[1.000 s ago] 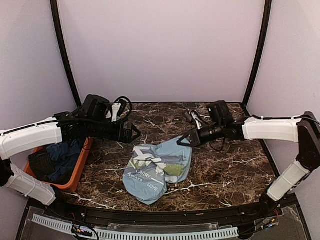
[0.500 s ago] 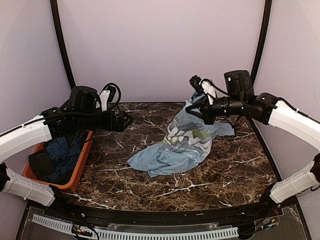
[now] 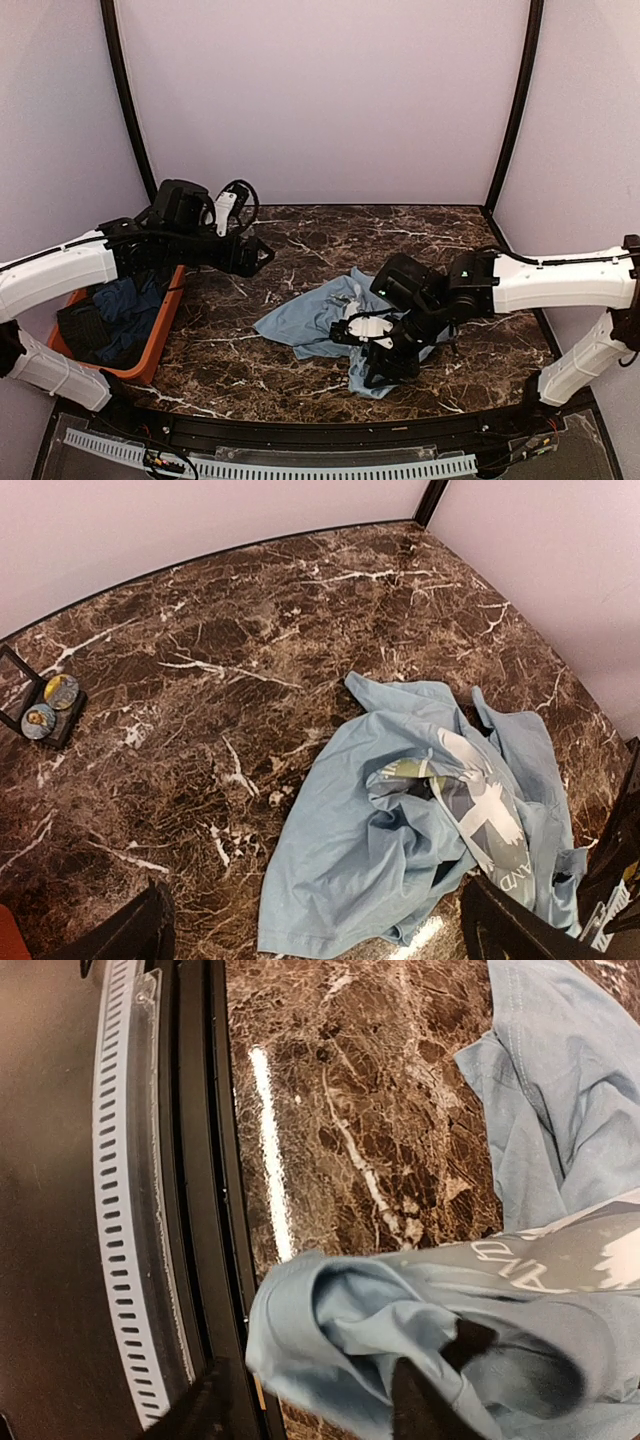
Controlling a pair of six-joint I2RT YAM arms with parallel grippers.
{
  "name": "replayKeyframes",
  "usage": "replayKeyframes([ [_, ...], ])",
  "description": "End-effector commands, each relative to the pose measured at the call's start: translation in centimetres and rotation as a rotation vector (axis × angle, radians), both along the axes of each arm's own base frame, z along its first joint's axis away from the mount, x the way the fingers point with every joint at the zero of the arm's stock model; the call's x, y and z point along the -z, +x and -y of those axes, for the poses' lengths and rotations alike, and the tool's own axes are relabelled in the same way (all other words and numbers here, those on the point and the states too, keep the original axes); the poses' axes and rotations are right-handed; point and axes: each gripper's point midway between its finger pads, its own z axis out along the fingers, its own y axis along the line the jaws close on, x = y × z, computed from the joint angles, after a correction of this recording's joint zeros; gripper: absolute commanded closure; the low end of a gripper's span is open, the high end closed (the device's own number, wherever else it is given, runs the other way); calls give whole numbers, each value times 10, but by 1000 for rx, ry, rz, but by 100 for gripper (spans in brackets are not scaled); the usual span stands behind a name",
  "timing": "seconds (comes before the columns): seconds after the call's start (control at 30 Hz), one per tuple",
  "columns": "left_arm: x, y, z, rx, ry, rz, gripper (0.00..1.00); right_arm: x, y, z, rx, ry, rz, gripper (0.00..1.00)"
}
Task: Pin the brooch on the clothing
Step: Place the crumpled clothing at the center of the board.
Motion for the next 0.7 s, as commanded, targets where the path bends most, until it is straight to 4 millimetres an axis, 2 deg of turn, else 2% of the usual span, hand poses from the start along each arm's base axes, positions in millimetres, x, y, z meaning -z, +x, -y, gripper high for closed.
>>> replayKeyframes([
  [0.0, 34, -3, 12, 90, 52, -57, 1, -25, -7, 1, 8, 95, 6, 31],
  [0.03, 44, -2, 16, 108, 74, -72, 1, -32, -7, 3, 12, 119, 18, 23],
  [0.1, 52, -2, 26, 163, 88, -88, 1, -42, -4, 7, 31, 150, 53, 15],
  [0.2, 51, -5, 48, 294, 103, -71, 1, -47, 6, 17, 95, 158, 116, 9],
  [0.27, 40, -6, 69, 384, 104, -40, 1, -48, 17, 22, 162, 156, 163, 8],
  [0.3, 28, -2, 83, 451, 123, 22, 1, -49, 24, 25, 207, 157, 189, 7],
  [0.33, 24, -9, 94, 522, 157, 65, 1, -50, 34, 30, 267, 158, 223, 5],
  [0.37, 12, -3, 109, 555, 159, 100, 1, -54, 43, 35, 331, 172, 258, 3],
  [0.4, -10, -5, 123, 612, 168, 167, 1, -59, 51, 41, 395, 190, 281, 2],
  [0.43, 0, -7, 139, 654, 192, 153, 1, -65, 60, 49, 463, 213, 309, 1],
  [0.47, -20, -5, 148, 679, 202, 187, 1, -73, 68, 58, 537, 246, 327, 1],
  [0.5, -2, -6, 165, 711, 239, 152, 1, -81, 76, 68, 611, 279, 341, 1],
  [0.53, -17, -6, 174, 731, 253, 165, 1, -89, 83, 81, 690, 314, 355, 1],
  [0.57, 14, -15, 185, 767, 321, 90, 1, -97, 92, 98, 810, 349, 373, 1],
  [0.6, 0, -14, 197, 785, 324, 128, 1, -104, 96, 111, 885, 389, 384, 1],
  [0.63, 31, -28, 208, 831, 391, 68, 1, -111, 96, 122, 935, 435, 391, 1],
  [0.67, 41, -32, 219, 866, 418, 76, 1, -115, 96, 133, 987, 472, 398, 1],
])
